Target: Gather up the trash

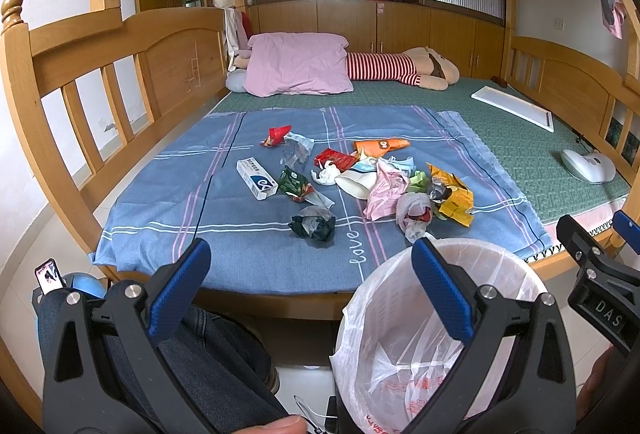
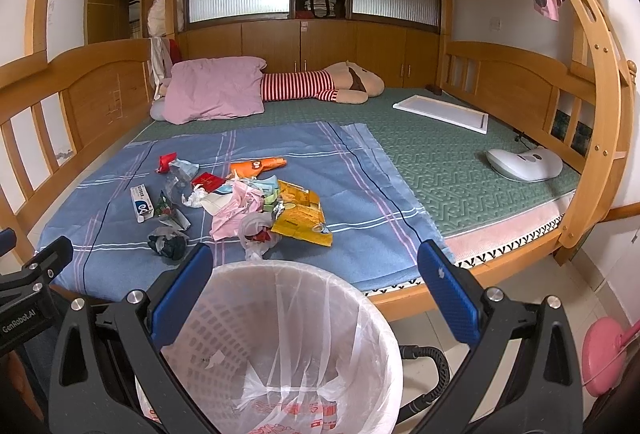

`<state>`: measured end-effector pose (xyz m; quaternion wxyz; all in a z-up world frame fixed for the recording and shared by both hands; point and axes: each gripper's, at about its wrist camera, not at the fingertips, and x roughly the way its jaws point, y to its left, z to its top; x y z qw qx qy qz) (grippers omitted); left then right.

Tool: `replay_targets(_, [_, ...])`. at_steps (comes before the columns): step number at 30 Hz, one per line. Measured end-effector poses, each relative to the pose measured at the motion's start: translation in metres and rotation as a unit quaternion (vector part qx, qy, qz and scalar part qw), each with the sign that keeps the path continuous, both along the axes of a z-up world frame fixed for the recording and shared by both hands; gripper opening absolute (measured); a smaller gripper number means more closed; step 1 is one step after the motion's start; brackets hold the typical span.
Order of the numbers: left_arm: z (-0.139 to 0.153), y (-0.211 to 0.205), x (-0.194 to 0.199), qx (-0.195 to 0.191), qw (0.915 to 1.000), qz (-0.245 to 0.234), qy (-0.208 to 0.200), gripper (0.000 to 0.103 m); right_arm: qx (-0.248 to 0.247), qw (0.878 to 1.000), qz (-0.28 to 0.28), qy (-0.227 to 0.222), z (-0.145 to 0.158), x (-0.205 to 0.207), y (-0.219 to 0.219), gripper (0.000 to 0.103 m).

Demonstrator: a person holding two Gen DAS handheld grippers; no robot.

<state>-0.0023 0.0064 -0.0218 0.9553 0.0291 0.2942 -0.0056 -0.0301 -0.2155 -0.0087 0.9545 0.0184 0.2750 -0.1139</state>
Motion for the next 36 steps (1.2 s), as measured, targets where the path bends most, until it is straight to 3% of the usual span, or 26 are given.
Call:
replay_targets(22, [-0.002,0.001,0.009,0.003,0.9997,-0.003,0.022,0.1,0.007,1.0,0.01,0.008,0.0,0.009,0.003,0.1])
replay_targets(28, [-0.026,0.006,0.033,0.011,0.9971,-0.002,0.075,0.1,0.015,1.0,0.006,0.006,0.001,0.012,0.0,0.1])
replay_targets(32, [-0.047,0.018,0.048,-0.006,0.9931,-0.001,0.117,0.1,0.021,1.0,0.0,-0.001,0.003,0.016,-0.004,0.1])
replay_targets(36, [-0.06,0.022,0.054,-0.014,0.9911,-0.008,0.132,0.1,0.029,1.0,0.0,-0.005,0.005,0.022,-0.006,0.1])
